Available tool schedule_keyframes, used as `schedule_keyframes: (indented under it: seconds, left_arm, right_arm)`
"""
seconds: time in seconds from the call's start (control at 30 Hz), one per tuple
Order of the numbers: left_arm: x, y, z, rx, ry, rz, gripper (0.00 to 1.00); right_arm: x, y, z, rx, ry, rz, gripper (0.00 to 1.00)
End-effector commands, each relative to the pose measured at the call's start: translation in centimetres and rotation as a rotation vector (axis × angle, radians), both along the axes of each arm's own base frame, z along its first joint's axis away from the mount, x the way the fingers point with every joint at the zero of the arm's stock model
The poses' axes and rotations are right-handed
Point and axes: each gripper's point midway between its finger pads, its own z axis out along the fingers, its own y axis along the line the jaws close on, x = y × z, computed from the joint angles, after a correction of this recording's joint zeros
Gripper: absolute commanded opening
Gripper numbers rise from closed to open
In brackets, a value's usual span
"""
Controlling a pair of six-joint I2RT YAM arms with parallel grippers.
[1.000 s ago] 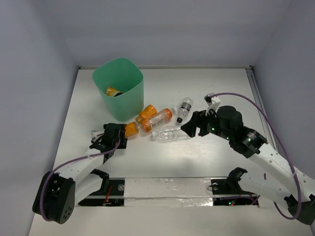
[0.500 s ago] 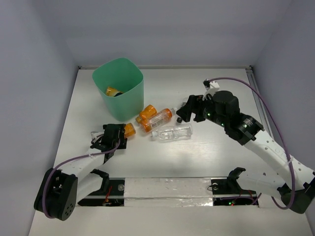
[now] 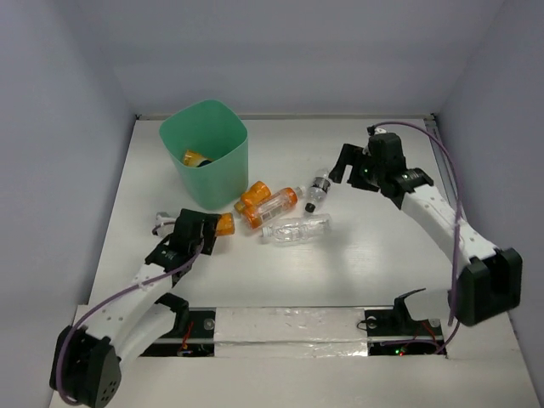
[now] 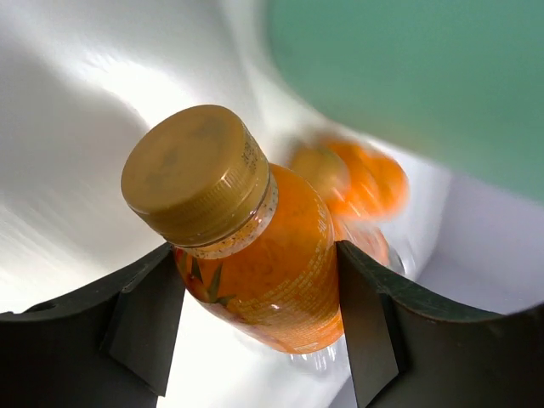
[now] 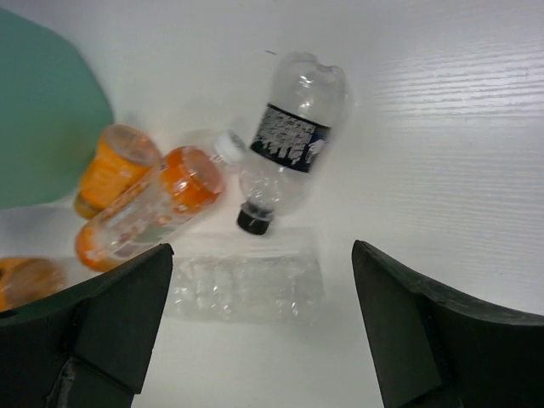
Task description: Put the plastic bottles in the bin
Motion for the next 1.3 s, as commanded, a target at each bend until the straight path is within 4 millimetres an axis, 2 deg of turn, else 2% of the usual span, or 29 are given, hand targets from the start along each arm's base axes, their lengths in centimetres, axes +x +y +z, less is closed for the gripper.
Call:
schedule_keyframes:
  seconds: [0.0,0.07,0.1,0.17,0.2,0.23,0.27,0.3,0.33,0.4,0.43,0.47,0.5,0.57,0.6,0.63,0.67,0.7,0.77,0.8,0.83,0.87,0.9,0.97,1.0,1.1,1.17,1.23,1.27]
  left_arm:
    - [-0.8,-1.2,5.2,0.105,-0.106,-0.158,0.45]
    - [-1.5,-1.6,7.9,0.101,-0.182,-0.188,0.45]
    - [-1.8,-1.9,9.5,0.108,-0.215,-0.205,0.45]
    - [-2.0,-1.7,12.1,0.119,-0.277,-0.210,0.44]
    - [-2.1,-1.6,14.8,0.134,-0.331,-0.221,0.44]
    - [-2.0,-1.4,16.4,0.145,-0.364,-0.223,0.45]
    - [-1.9,-1.3,17.9,0.162,-0.395,-0.225,0.45]
    - [-1.6,-1.0,21.2,0.199,-0.455,-0.230,0.45]
    - [-1.4,-0.9,22.9,0.221,-0.485,-0.232,0.45]
    - [-0.2,-0.8,25.8,0.290,-0.525,-0.231,0.46]
    - [0.0,-0.6,29.6,0.333,-0.591,-0.235,0.46]
    - [0.4,-0.5,31.1,0.368,-0.614,-0.236,0.46]
    - [1.3,-0.3,34.2,0.405,-0.655,-0.205,0.46]
    - [2.3,0.3,36.3,0.517,-0.671,-0.195,0.48]
    - [4.0,0.4,36.8,0.570,-0.657,-0.179,0.48]
    - [4.4,1.2,39.1,0.604,-0.687,-0.141,0.49]
    - [6.4,1.9,38.5,0.692,-0.644,-0.135,0.50]
    - [7.2,2.2,39.9,0.701,-0.673,-0.133,0.52]
    - [9.4,2.3,39.5,0.730,-0.650,-0.157,0.52]
    - [11.4,2.3,38.1,0.766,-0.604,-0.182,0.52]
    - [12.3,1.7,37.9,0.777,-0.601,-0.209,0.52]
    - [14.1,1.5,36.3,0.799,-0.559,-0.230,0.52]
    - [14.8,1.2,35.9,0.807,-0.550,-0.248,0.52]
    - [16.1,1.0,35.2,0.835,-0.535,-0.273,0.52]
    - [17.3,0.5,34.1,0.843,-0.514,-0.294,0.51]
    - [19.1,0.1,31.6,0.880,-0.454,-0.334,0.51]
    - [19.8,-0.2,29.8,0.893,-0.418,-0.360,0.51]
    - [20.0,-0.4,28.8,0.895,-0.403,-0.380,0.55]
    - [19.9,-0.5,28.7,0.892,-0.402,-0.390,0.70]
  right_arm:
    - [3.1,0.9,-0.8,0.010,0.029,0.001,0.92]
    - [4.9,0.7,-1.2,0.005,0.045,-0.035,1.00]
    - [5.7,0.9,-3.2,-0.011,0.094,-0.044,1.00]
    - [7.0,0.5,-4.4,-0.005,0.130,-0.083,1.00]
    - [7.7,0.7,-4.4,0.002,0.135,-0.088,1.00]
    - [8.2,0.8,-6.3,0.009,0.189,-0.098,1.00]
    - [8.6,1.1,-6.7,0.020,0.204,-0.101,1.00]
    - [9.2,1.4,-6.6,0.030,0.206,-0.106,1.00]
    - [9.5,1.5,-7.2,0.035,0.222,-0.114,1.00]
    - [10.2,1.6,-9.8,0.046,0.301,-0.141,1.00]
    - [10.3,1.9,-10.2,0.053,0.332,-0.144,1.00]
    - [10.4,2.0,-11.5,0.055,0.370,-0.161,0.99]
    - [10.6,2.1,-11.8,0.059,0.376,-0.165,0.97]
    - [10.8,2.5,-12.1,0.075,0.387,-0.166,0.94]
    - [10.8,2.6,-13.1,0.069,0.414,-0.162,0.93]
    - [10.5,2.8,-13.7,0.068,0.446,-0.151,0.91]
    - [10.8,3.0,-13.7,0.068,0.449,-0.142,0.91]
    - [10.5,3.0,-14.9,0.060,0.484,-0.139,0.91]
    - [10.4,3.1,-15.8,0.056,0.506,-0.138,0.91]
    - [10.3,3.1,-16.2,0.054,0.517,-0.139,0.91]
    - [10.2,3.0,-16.7,0.050,0.522,-0.141,0.89]
    - [10.2,2.9,-16.8,0.047,0.522,-0.150,0.86]
    - [10.1,2.7,-17.1,0.043,0.523,-0.160,0.84]
    - [10.7,2.4,-16.2,0.046,0.476,-0.188,0.73]
    - [11.1,2.3,-15.9,0.050,0.450,-0.196,0.69]
    - [12.1,1.8,-13.4,0.056,0.377,-0.229,0.67]
    - [12.9,1.2,-10.8,0.049,0.305,-0.255,0.65]
    - [13.5,0.5,-8.9,0.031,0.245,-0.278,0.64]
    - [13.8,0.0,-7.8,0.010,0.207,-0.289,0.64]
